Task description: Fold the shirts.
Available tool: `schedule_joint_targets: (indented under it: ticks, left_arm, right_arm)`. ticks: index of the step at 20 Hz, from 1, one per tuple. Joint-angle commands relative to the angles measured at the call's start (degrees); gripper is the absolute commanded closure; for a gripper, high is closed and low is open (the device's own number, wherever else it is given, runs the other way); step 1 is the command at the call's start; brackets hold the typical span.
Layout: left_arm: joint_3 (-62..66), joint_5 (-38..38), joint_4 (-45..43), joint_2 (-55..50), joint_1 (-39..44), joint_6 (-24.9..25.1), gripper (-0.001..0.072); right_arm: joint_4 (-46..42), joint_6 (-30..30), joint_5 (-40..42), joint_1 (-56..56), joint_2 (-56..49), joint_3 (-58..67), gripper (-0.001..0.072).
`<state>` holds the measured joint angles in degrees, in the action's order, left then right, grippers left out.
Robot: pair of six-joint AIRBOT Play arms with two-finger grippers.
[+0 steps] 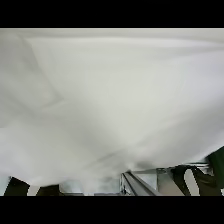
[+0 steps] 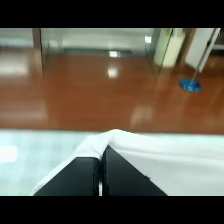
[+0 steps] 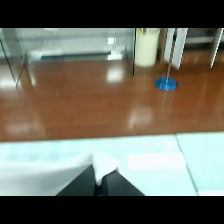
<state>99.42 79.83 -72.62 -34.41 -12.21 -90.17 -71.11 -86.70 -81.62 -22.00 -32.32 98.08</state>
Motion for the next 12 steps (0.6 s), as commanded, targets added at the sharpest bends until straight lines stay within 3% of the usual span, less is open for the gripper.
schedule_joint_targets:
  ticks: [1, 3, 6, 9, 12]
  left_arm:
    - [-14.4, 1.4, 5.1, -3.7, 0.0, -1.6, 0.0683]
    - [-23.0, -2.7, 10.2, -9.0, 1.1, 1.5, 0.0683]
    - [-29.9, -15.2, 12.0, -21.2, 6.3, 4.1, 0.0683]
    - [-26.0, -24.7, 11.0, -38.8, 10.9, 4.2, 0.0684]
    - [-13.1, -25.1, 11.0, -57.9, 11.9, 1.6, 0.0684]
  right_arm:
    - [2.8, 1.4, -0.1, 0.0, -1.1, -11.4, 0.069]
    - [3.7, 3.0, 1.7, 0.0, -4.4, -17.6, 0.069]
    - [4.5, 4.9, 7.5, 0.0, -12.6, -24.9, 0.069]
    - [5.9, 7.1, 13.9, 2.2, -26.4, -26.2, 0.069]
    - [5.8, 7.7, 23.2, 7.4, -40.8, -24.6, 0.069]
